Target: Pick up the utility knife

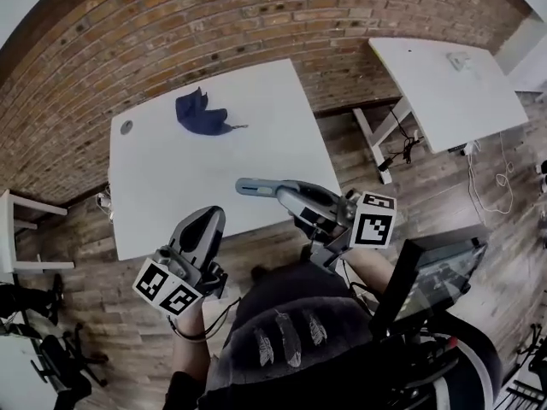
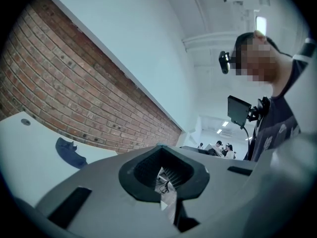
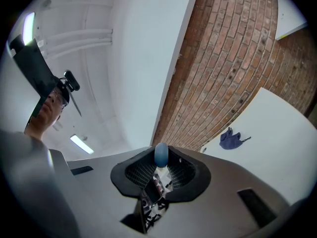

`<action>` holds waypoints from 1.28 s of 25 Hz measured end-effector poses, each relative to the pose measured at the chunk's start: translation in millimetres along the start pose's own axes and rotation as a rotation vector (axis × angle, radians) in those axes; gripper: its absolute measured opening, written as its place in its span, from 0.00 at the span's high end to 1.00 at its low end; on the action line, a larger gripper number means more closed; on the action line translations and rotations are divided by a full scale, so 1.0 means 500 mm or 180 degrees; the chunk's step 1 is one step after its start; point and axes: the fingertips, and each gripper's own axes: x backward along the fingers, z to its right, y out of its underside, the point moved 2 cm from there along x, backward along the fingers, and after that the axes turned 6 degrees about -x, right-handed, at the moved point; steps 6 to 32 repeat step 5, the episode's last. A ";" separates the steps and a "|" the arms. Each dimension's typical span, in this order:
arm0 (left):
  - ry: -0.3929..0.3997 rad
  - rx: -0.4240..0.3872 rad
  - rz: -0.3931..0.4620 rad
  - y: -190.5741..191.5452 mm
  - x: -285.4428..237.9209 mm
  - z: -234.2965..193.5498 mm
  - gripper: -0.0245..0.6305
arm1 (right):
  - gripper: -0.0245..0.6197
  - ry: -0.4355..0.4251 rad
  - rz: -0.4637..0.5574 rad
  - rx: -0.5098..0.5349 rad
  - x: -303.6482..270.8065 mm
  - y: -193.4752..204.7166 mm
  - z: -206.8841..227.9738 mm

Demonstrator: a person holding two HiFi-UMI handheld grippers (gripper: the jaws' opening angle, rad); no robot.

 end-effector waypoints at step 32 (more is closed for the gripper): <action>-0.0037 -0.0119 -0.0076 0.008 -0.063 0.048 0.97 | 0.86 -0.0072 0.0036 -0.0041 0.066 -0.051 0.017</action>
